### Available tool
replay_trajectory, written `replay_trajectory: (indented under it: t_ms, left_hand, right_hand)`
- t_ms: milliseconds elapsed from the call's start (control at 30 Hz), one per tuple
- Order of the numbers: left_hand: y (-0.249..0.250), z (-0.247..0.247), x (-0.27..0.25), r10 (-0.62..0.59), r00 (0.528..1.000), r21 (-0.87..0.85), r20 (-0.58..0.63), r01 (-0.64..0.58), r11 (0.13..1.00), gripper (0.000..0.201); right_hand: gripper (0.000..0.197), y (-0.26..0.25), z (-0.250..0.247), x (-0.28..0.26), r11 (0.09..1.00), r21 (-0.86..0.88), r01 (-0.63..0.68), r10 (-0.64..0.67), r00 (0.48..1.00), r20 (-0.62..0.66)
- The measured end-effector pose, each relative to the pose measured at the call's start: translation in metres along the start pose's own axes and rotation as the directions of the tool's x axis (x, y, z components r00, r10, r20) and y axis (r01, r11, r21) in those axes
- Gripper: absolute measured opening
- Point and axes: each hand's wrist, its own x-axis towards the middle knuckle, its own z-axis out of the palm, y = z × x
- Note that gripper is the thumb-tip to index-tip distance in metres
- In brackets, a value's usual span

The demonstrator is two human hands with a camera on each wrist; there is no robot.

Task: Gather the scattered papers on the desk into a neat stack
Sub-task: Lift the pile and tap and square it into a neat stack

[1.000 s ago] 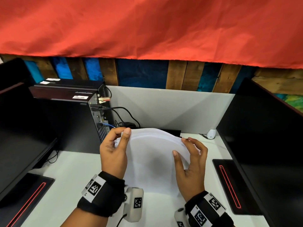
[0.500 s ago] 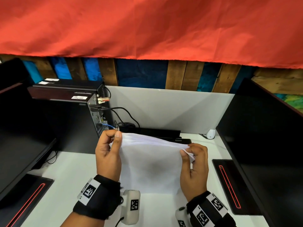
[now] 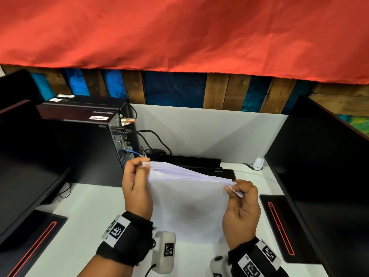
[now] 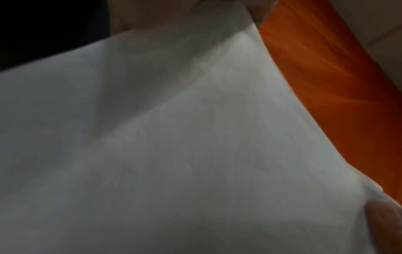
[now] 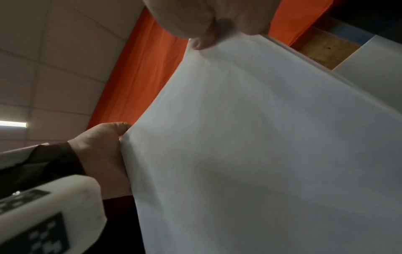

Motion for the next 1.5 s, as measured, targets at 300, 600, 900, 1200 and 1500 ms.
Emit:
replay_trajectory:
  t_ms: [300, 600, 900, 1200, 1500]
  left_hand:
    - [-0.003, 0.0, 0.0, -0.03, 0.998, -0.026, -0.063, 0.028, 0.999, 0.003]
    - [-0.045, -0.032, -0.007, -0.151, 0.938, 0.119, 0.312, 0.119, 0.986, 0.082]
    - [-0.043, -0.022, -0.009, -0.287, 0.927, 0.18, 0.241, 0.248, 0.952, 0.028]
    - [-0.019, -0.003, -0.014, -0.069, 0.994, 0.127, 0.087, 0.058, 0.99, 0.051]
    - [-0.045, -0.032, 0.011, -0.391, 0.827, 0.133, 0.404, 0.37, 0.92, 0.074]
  right_hand:
    - [0.053, -0.003, 0.0, 0.002, 0.999, 0.034, 0.006, -0.005, 0.999, -0.032]
    - [0.042, 0.0, -0.006, 0.004, 0.979, 0.124, -0.164, 0.167, 0.986, -0.02]
    - [0.028, 0.031, -0.013, 0.0, 0.831, -0.058, -0.553, 0.541, 0.781, 0.313]
    - [0.031, 0.013, -0.001, -0.002, 0.873, 0.03, -0.486, 0.465, 0.85, 0.248]
    - [0.037, 0.033, -0.011, 0.011, 0.69, 0.029, -0.723, 0.664, 0.649, 0.371]
